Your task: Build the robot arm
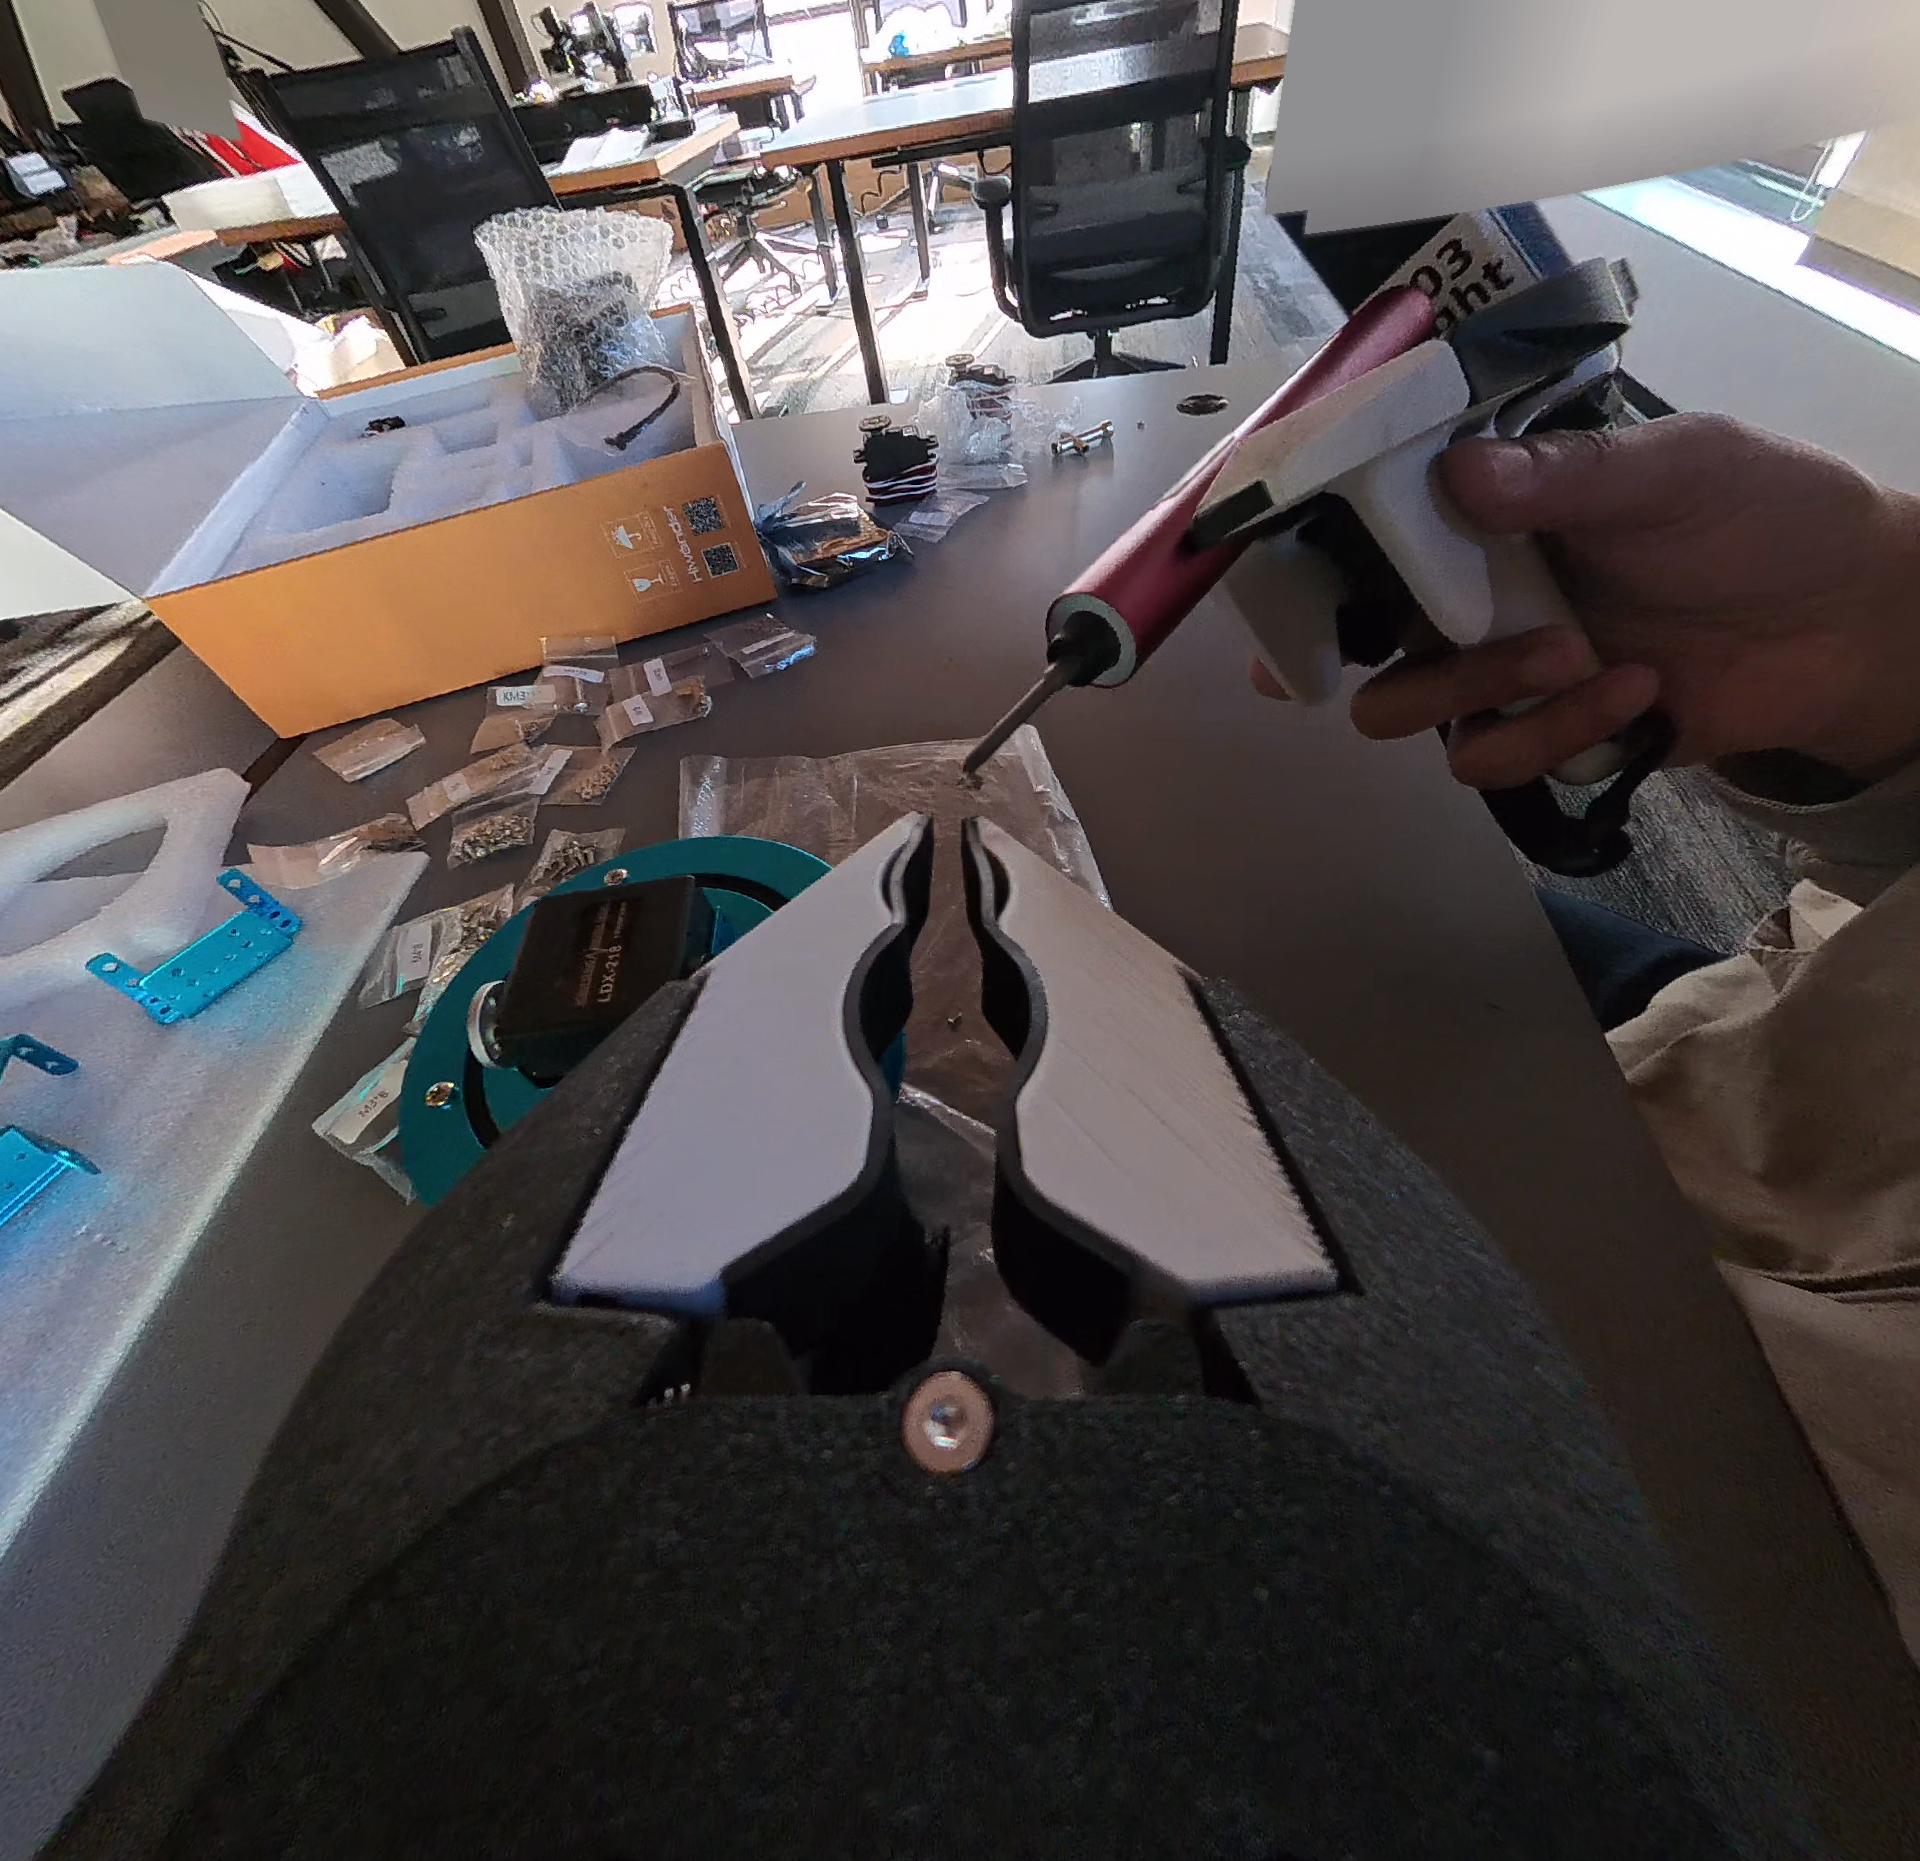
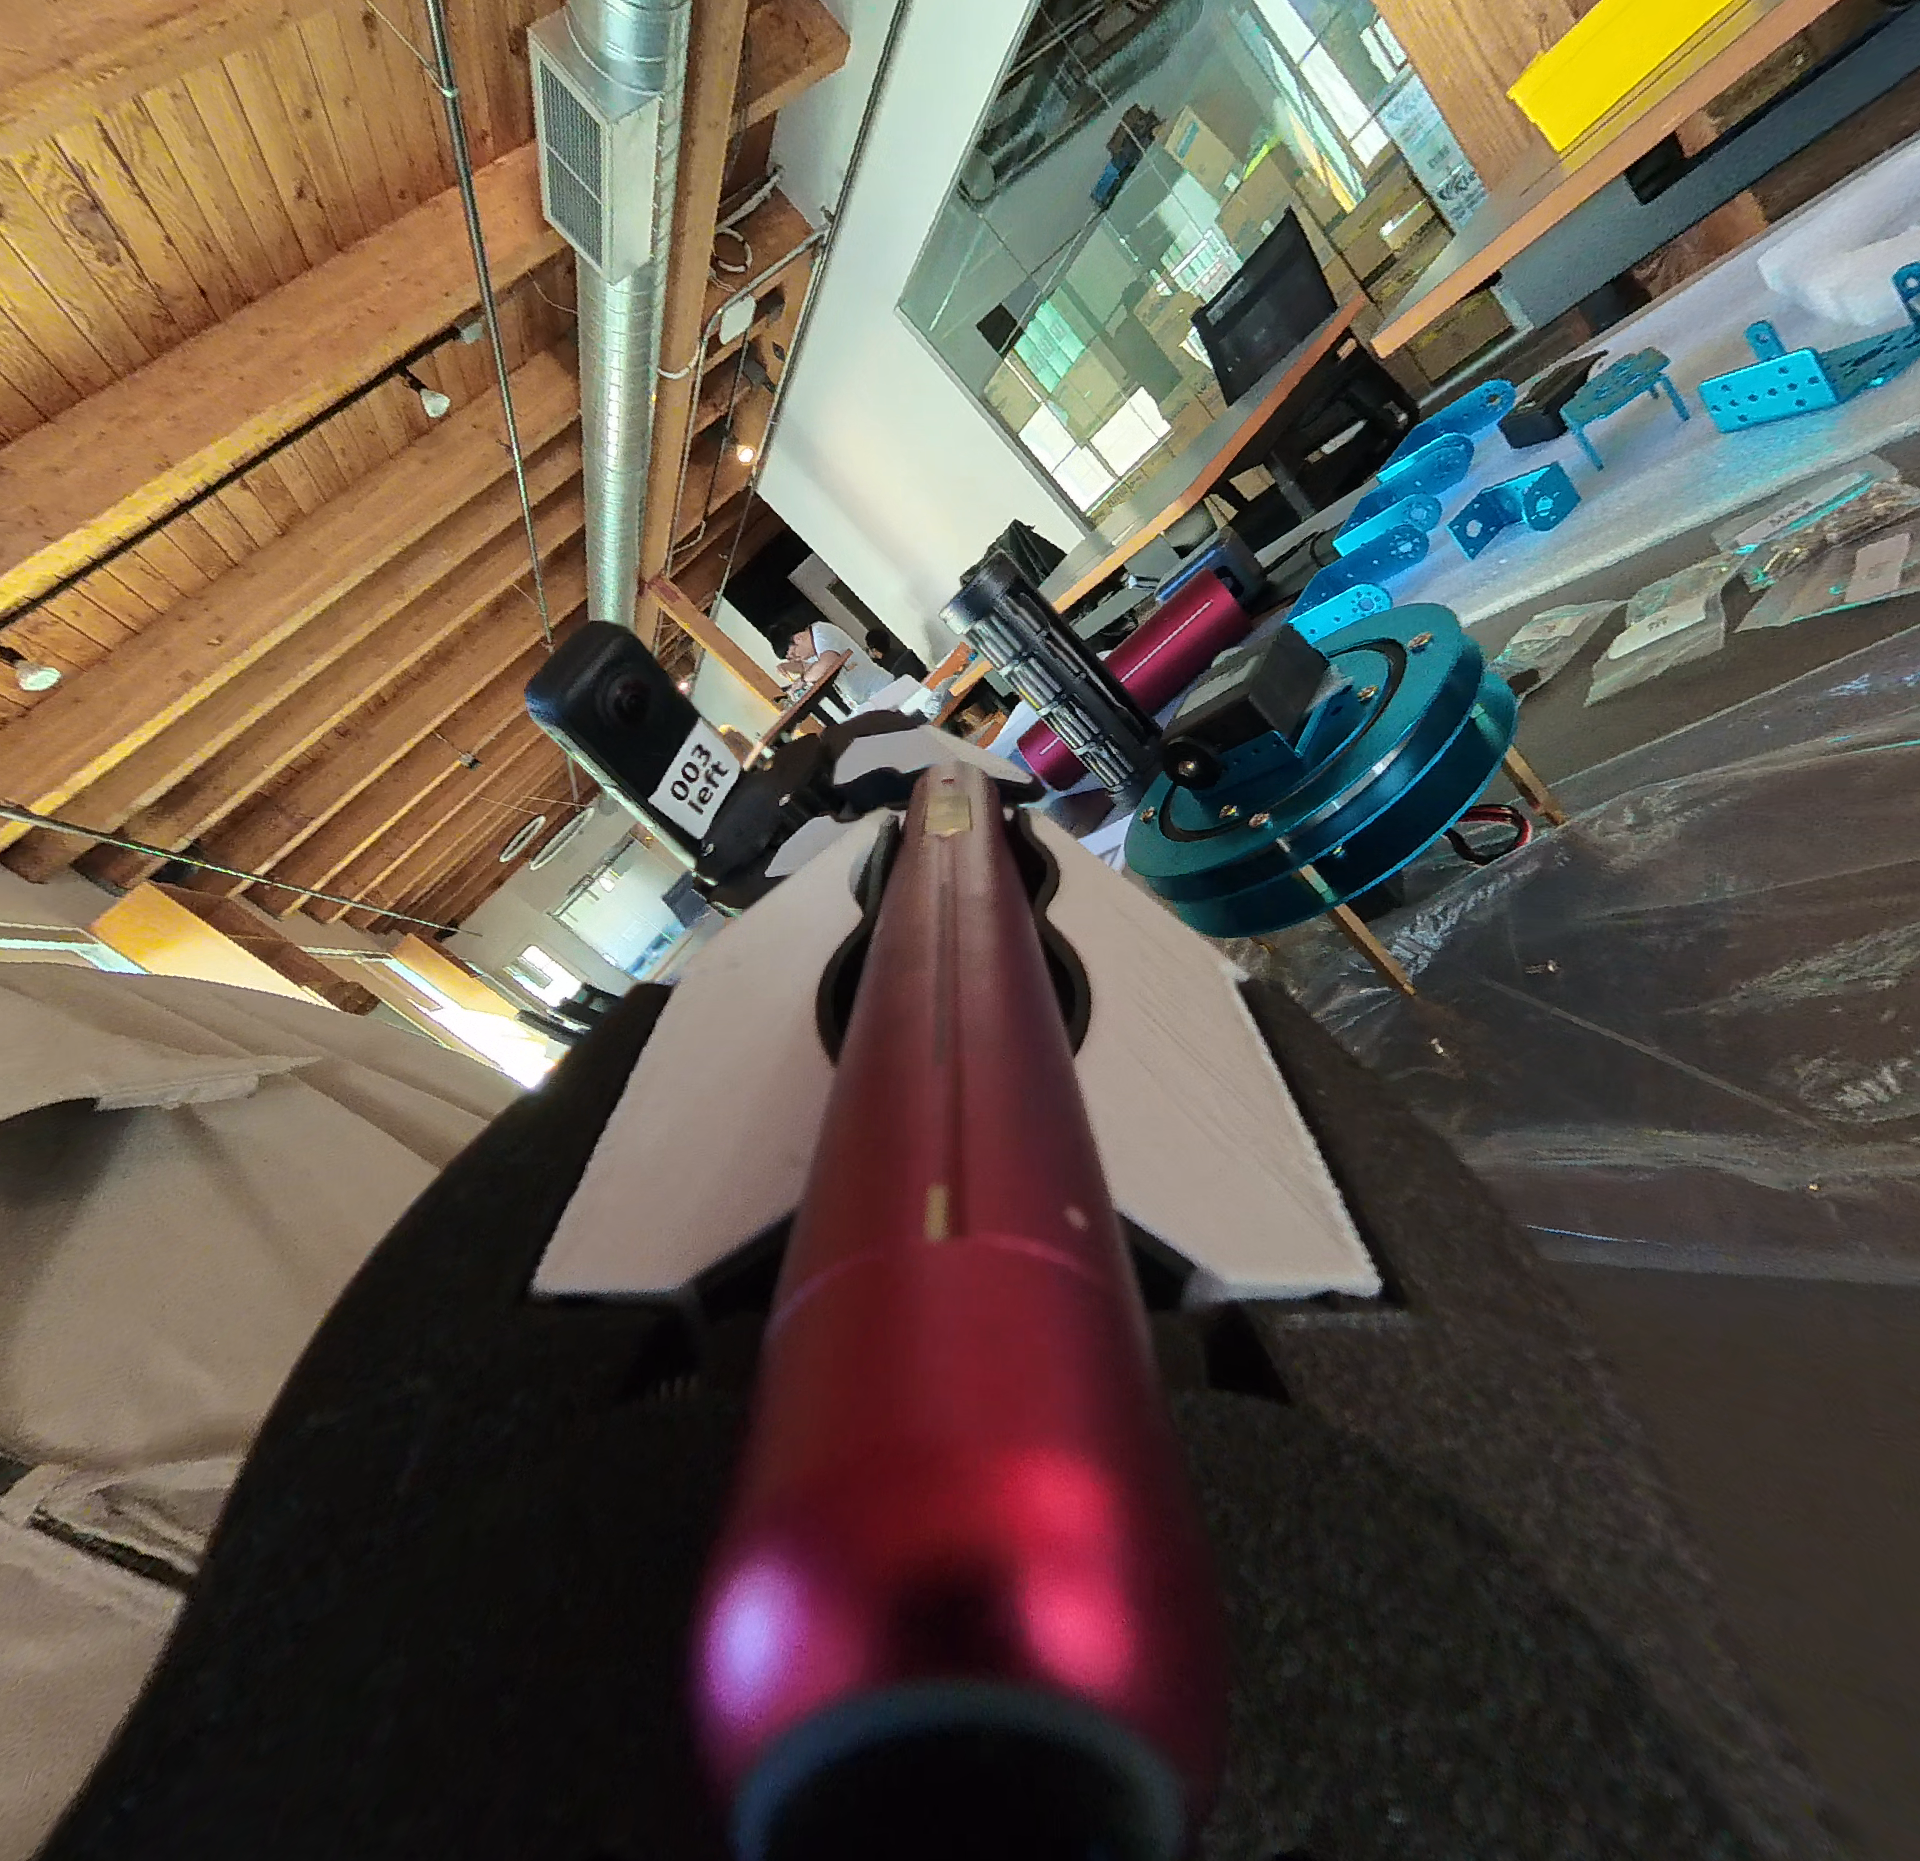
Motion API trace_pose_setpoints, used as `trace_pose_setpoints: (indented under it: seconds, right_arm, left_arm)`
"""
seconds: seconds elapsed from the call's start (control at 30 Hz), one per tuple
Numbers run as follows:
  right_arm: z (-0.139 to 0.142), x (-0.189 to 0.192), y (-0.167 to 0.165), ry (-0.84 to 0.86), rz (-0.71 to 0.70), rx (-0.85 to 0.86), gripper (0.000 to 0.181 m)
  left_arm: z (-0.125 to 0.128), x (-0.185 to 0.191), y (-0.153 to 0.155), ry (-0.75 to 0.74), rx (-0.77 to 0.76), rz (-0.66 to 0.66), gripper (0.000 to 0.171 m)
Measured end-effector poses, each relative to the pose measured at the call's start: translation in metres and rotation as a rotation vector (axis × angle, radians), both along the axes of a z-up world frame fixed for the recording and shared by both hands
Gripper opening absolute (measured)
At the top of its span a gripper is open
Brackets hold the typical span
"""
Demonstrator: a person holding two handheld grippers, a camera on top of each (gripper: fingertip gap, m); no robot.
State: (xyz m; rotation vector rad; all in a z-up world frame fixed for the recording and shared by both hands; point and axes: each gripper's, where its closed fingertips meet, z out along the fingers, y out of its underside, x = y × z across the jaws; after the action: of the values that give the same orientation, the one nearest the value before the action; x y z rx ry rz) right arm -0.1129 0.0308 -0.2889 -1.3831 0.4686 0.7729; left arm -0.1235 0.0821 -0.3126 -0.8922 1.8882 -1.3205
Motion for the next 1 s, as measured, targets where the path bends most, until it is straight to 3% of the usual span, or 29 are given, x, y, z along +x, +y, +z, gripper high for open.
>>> trace_pose_setpoints:
  seconds: [0.37, 1.0]
  right_arm:
    - [-0.004, -0.002, -0.001, 0.165, 0.093, 0.059, 0.019]
    - [-0.01, 0.004, -0.001, 0.093, 0.049, 0.026, 0.019]
  left_arm:
    - [0.001, -0.002, -0.008, -0.044, 0.048, -0.02, 0.0]
    - [0.007, -0.005, -0.006, -0.05, 0.019, -0.026, 0.0]
